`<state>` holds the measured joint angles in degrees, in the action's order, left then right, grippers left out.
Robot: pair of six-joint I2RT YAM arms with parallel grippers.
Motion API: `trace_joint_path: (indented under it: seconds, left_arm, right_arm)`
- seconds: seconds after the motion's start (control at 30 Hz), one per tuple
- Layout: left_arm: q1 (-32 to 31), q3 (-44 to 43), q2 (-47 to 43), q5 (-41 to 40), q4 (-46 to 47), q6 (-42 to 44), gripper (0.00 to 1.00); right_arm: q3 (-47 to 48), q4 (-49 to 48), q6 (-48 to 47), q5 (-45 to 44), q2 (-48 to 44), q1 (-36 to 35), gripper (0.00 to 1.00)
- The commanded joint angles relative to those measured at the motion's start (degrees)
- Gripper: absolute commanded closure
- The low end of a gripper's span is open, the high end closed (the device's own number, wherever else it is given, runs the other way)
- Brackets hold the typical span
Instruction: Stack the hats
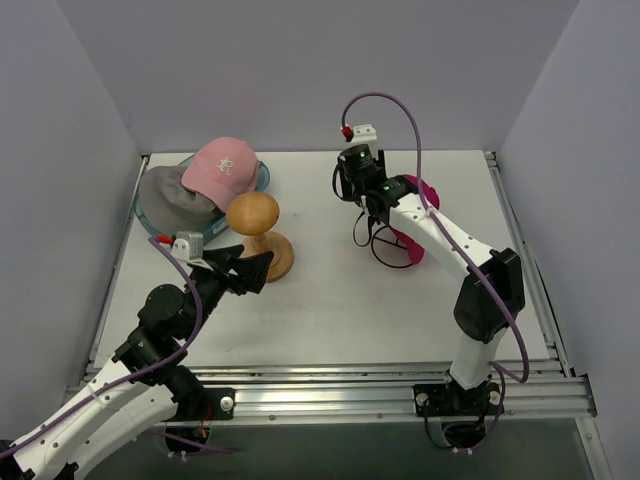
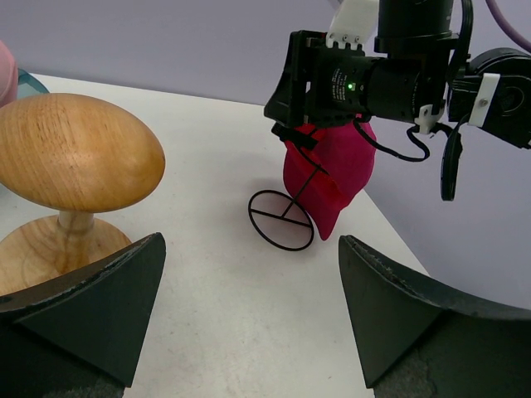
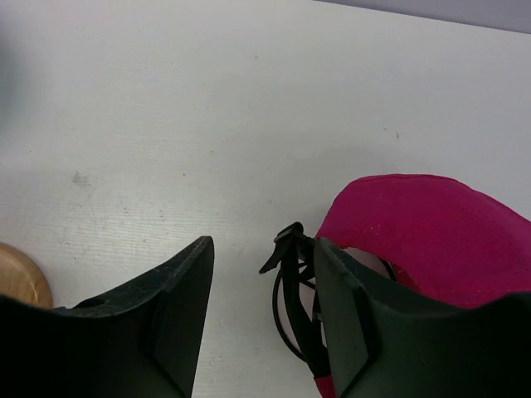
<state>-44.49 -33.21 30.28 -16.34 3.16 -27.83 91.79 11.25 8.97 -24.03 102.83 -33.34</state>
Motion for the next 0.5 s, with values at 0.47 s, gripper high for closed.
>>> trace_joint_path:
  seconds: [0.47]
  left_arm:
    - [-0.16,-0.36,0.04,-0.89,1.15,0.68,0.06]
  right_arm:
    - [1.03,1.59,1.83,-4.71,-11.06,0.3,0.53]
